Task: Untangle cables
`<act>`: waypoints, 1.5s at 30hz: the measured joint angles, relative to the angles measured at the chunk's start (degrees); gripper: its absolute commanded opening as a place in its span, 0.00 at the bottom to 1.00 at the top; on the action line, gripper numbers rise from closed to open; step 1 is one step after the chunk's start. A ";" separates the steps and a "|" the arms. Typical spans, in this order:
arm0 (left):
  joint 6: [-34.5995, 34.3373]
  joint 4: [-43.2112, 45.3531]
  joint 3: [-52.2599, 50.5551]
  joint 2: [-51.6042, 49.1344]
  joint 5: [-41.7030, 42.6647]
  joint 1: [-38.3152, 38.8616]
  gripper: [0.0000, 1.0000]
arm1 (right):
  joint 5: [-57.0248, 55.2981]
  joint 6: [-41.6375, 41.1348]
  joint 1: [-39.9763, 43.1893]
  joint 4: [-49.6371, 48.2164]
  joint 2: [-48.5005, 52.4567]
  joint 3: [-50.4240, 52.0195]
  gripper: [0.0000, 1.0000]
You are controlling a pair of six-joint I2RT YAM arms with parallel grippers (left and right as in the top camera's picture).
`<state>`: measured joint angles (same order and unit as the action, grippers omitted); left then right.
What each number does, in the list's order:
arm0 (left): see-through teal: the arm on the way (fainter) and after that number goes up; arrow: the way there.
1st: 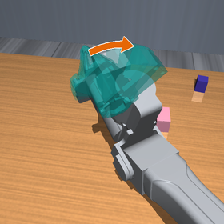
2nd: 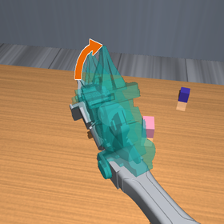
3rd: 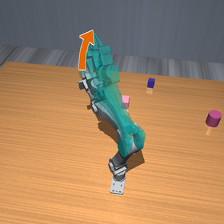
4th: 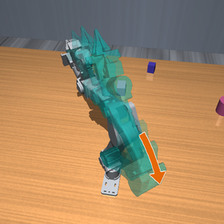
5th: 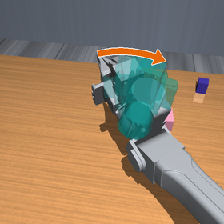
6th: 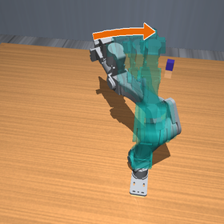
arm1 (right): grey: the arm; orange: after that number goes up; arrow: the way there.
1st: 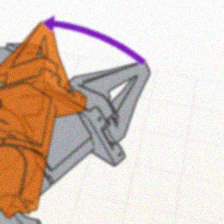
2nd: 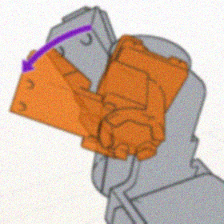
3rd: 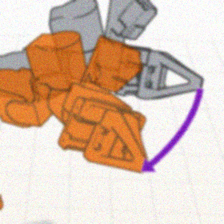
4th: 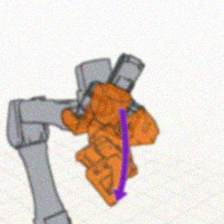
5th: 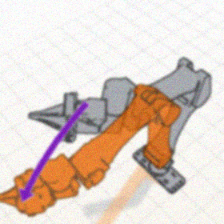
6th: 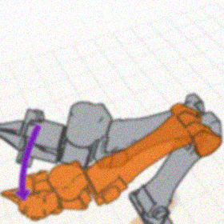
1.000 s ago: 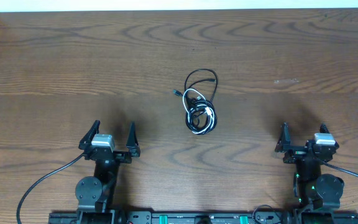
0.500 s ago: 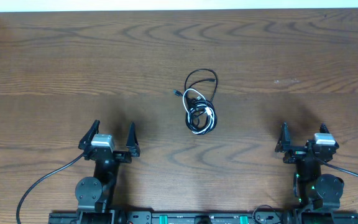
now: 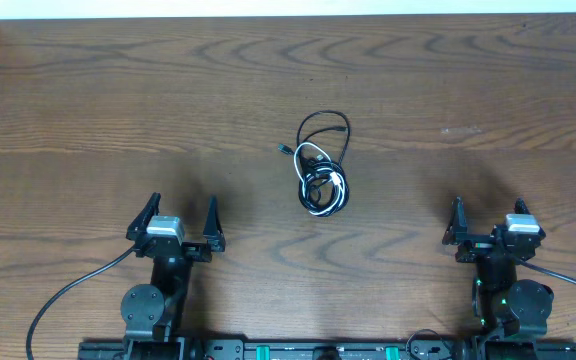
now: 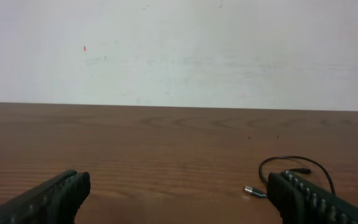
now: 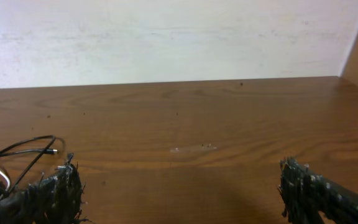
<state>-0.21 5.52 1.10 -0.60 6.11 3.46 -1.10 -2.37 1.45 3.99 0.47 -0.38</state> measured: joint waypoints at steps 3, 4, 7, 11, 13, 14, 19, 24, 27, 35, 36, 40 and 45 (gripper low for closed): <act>0.00 0.00 0.00 0.00 0.00 0.00 0.98 | 0.00 -0.02 0.00 0.00 0.00 0.00 0.99; 0.00 0.00 0.00 0.00 0.00 0.00 0.98 | 0.00 -0.02 0.00 0.00 0.00 0.00 0.99; 0.00 0.00 0.00 0.00 0.00 0.00 0.98 | 0.00 -0.02 0.00 0.00 0.00 0.00 0.99; 0.04 1.57 0.00 0.00 0.00 0.00 0.98 | 0.00 -0.02 0.00 0.00 0.00 0.00 0.99; 0.15 2.43 0.00 0.00 -0.04 0.00 0.98 | 0.00 -0.02 0.00 0.00 0.00 0.00 0.99; 0.15 2.84 0.00 0.00 -0.04 0.00 0.98 | 0.00 0.00 0.00 0.00 0.00 0.00 0.99; -0.63 2.91 0.02 0.00 1.55 0.00 0.98 | 0.00 -0.02 0.00 0.00 0.00 0.00 0.99; -3.21 -4.33 5.18 -1.31 2.78 0.00 0.98 | 0.00 0.00 0.00 0.00 0.00 0.00 0.99; -3.96 -10.95 12.20 -5.16 2.99 0.00 0.98 | -0.02 0.00 0.00 0.00 0.00 0.00 0.99; -4.35 -25.94 31.26 -22.27 3.04 0.00 0.98 | -0.04 0.00 -0.09 -0.02 0.00 0.00 0.99; -4.33 -27.71 32.83 -24.15 3.04 0.00 0.98 | -0.04 0.00 -0.09 0.00 0.02 0.00 0.99; -4.35 -39.06 41.57 -32.15 3.06 0.00 0.98 | -0.04 0.00 -0.09 0.04 0.00 0.00 0.99; -4.50 -50.51 53.83 -40.65 5.68 0.00 0.98 | -0.20 0.00 -0.09 -0.04 0.00 0.00 0.99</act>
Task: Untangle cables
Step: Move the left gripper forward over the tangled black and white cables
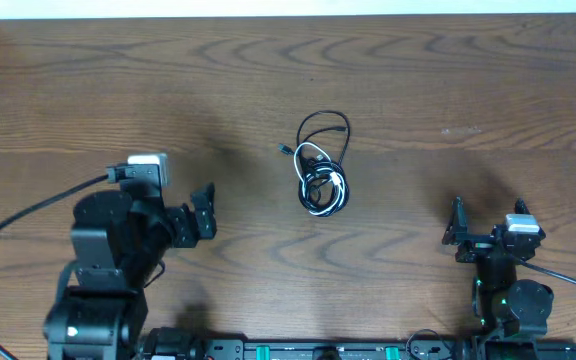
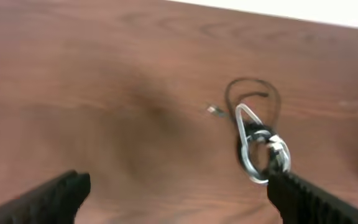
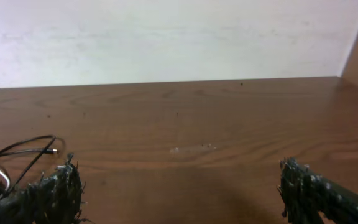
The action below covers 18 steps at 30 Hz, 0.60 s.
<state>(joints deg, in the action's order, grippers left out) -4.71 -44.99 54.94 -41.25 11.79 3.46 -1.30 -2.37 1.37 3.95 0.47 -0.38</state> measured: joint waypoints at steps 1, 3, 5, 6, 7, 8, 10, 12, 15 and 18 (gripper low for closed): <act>0.00 -0.26 0.81 -0.50 0.72 0.00 0.98 | 0.00 0.00 0.00 0.04 0.00 0.00 0.99; -0.02 -0.68 1.81 -1.31 2.80 0.00 0.98 | 0.00 0.00 0.00 0.04 0.00 0.00 0.99; 0.00 -0.68 1.84 -1.68 4.76 0.00 0.97 | 0.00 -0.02 0.00 0.04 0.00 0.00 0.99; 0.00 -0.17 1.84 -1.95 6.12 0.00 0.98 | 0.00 0.00 0.00 0.04 0.00 0.00 0.99; 0.00 0.57 1.84 -2.23 7.41 0.00 0.98 | 0.00 0.00 0.00 0.02 0.00 0.00 0.99; 0.00 1.51 1.84 -2.62 8.90 0.00 0.98 | 0.00 0.00 0.00 0.02 0.00 0.00 0.99; -0.63 3.02 1.86 -3.50 11.63 0.00 0.98 | 0.00 0.00 0.00 0.04 0.00 0.00 0.99; -2.43 4.00 1.86 -4.79 13.62 0.00 0.98 | 0.00 0.00 0.00 0.04 0.00 0.00 0.99; -4.87 4.26 1.86 -7.43 15.19 0.00 0.98 | 0.00 0.00 0.00 0.04 0.00 0.00 0.99; -8.70 4.74 1.86 -11.47 16.02 0.00 0.98 | 0.00 0.00 0.00 0.04 0.00 0.00 0.99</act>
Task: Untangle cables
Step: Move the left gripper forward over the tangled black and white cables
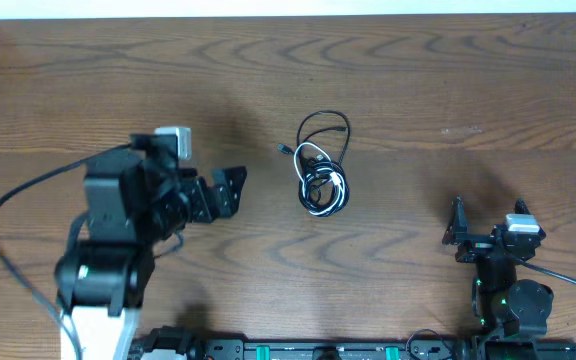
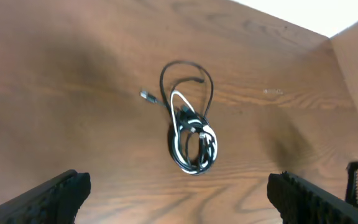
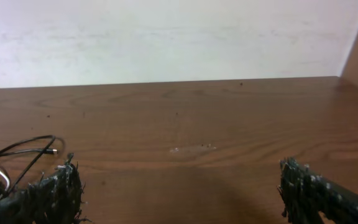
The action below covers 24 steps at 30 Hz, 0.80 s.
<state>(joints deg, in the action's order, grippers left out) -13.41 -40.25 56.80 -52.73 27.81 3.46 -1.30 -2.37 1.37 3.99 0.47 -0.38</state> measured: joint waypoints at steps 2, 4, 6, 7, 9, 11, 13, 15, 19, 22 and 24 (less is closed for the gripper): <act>-3.52 0.28 0.02 -3.58 0.42 0.00 0.98 | 0.00 0.00 0.00 0.00 0.00 0.00 0.99; -6.54 0.24 0.02 -6.97 0.59 0.00 0.94 | 0.00 0.00 0.00 0.00 0.00 0.00 0.99; -8.55 0.22 0.02 -10.03 0.63 0.00 0.92 | 0.00 0.00 0.00 0.00 0.00 0.00 0.99; -9.66 0.22 0.02 -11.56 0.63 0.00 0.92 | 0.00 0.00 0.00 0.00 0.00 0.00 0.99; -12.46 0.22 0.02 -14.67 0.76 0.00 0.92 | 0.00 0.00 0.00 0.00 0.00 0.00 0.99; -15.26 0.24 0.02 -17.40 0.81 0.00 0.92 | 0.00 0.00 0.00 0.00 0.00 0.00 0.99; -17.35 0.55 0.02 -20.20 0.81 0.13 0.91 | 0.00 0.00 0.00 0.00 0.00 0.00 0.99; -18.60 1.16 0.02 -22.93 0.79 0.50 0.90 | 0.00 0.00 0.00 0.00 0.00 0.00 0.99; -19.89 4.48 0.02 -28.09 0.46 3.56 0.89 | 0.00 0.00 0.00 0.00 0.00 0.00 0.99; -20.33 7.54 0.02 -31.82 -1.46 7.41 0.88 | 0.00 -0.02 0.00 0.00 0.00 0.00 0.99; -20.70 8.66 0.02 -33.86 -3.74 9.88 0.87 | 0.00 0.00 0.00 0.00 0.00 0.00 0.99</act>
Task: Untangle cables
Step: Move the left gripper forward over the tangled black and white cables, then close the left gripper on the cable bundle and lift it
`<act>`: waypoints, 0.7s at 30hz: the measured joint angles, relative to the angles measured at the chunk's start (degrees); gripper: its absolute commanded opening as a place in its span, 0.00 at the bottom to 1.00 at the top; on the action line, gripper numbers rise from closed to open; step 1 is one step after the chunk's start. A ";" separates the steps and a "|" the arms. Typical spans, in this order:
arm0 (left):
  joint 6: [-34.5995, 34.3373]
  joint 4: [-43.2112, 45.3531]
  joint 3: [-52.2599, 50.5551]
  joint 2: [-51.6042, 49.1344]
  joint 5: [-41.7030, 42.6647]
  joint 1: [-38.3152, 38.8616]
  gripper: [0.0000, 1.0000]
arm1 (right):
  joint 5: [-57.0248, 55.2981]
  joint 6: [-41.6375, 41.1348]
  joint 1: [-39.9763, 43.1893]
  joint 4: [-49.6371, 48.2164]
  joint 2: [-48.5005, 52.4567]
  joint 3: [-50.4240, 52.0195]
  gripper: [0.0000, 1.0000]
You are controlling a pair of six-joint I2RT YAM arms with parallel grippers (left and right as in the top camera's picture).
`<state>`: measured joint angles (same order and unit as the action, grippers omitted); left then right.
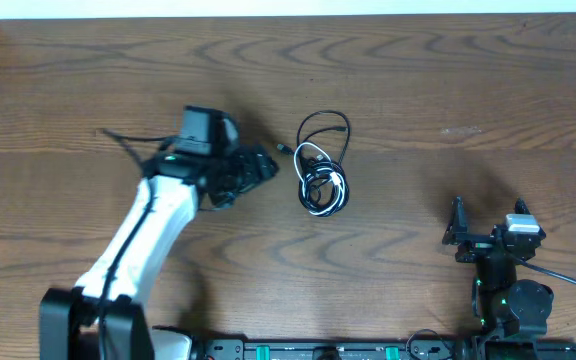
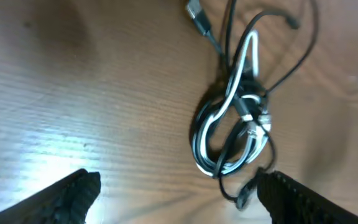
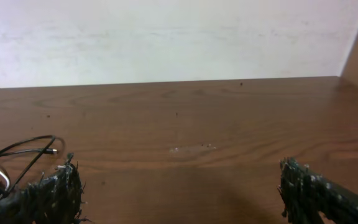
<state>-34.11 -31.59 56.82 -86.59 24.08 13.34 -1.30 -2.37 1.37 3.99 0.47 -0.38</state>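
A small tangle of black and white cables (image 1: 320, 171) lies at the middle of the wooden table (image 1: 468, 80), with a black loop and plug ends sticking out toward the back. The left wrist view looks down on the bundle (image 2: 232, 127) from close up. My left gripper (image 1: 258, 172) is open, just left of the tangle, its fingers (image 2: 73, 193) wide apart with nothing between them. My right gripper (image 1: 488, 232) rests open at the front right, far from the cables, whose black loop (image 3: 23, 149) shows at the left edge of its view.
A white wall (image 3: 166, 37) runs along the table's far edge. The left arm (image 1: 138, 250) stretches diagonally over the table's left half. A wooden side panel stands at the right.
My left gripper has moved right and lower, from left of the tangle to right beside it, so the bundle now fills its view. The right arm and the cables have not moved.
Both grippers rested open at the table's front edge, the tangle lying at the middle. The left arm then stood raised and turned toward the cables, then closer, and now its open gripper is beside the tangle. The right arm stayed at rest.
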 measured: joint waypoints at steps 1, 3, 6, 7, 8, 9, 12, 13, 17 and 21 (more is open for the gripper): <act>-0.11 0.55 0.00 -0.87 -1.03 1.14 0.88 | 0.00 0.00 0.00 0.00 0.00 0.00 0.99; -0.26 1.75 0.00 -2.49 -3.30 3.21 0.88 | 0.00 0.00 0.00 0.00 0.00 0.00 0.99; -0.44 3.89 0.00 -4.28 -6.60 5.62 0.88 | 0.00 -0.02 0.00 0.00 0.00 0.00 0.99; -0.44 4.72 0.00 -4.74 -7.67 6.23 0.87 | 0.00 0.00 0.00 0.00 0.00 0.00 0.99; -0.44 5.51 0.00 -5.16 -8.70 6.80 0.88 | 0.00 0.00 0.00 0.00 0.00 0.00 0.99; -0.48 6.40 0.00 -5.68 -9.81 7.37 0.88 | 0.00 0.00 0.00 0.00 0.00 0.00 0.99; -0.83 9.27 0.00 -7.08 -11.78 8.35 0.87 | 0.00 0.00 0.00 0.00 0.00 0.00 0.99; -0.94 10.45 0.00 -7.76 -12.26 8.63 0.88 | 0.00 0.00 0.00 0.00 0.00 0.00 0.99; -2.08 13.20 0.00 -10.51 -13.09 9.42 0.83 | 0.00 0.00 0.00 0.00 0.00 0.00 0.99; -3.39 13.49 0.00 -12.46 -13.03 10.45 0.82 | 0.00 0.00 0.00 0.00 0.00 0.00 0.99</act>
<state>-37.50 -18.11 56.82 -99.04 11.05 23.79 -1.30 -2.37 1.37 3.99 0.47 -0.38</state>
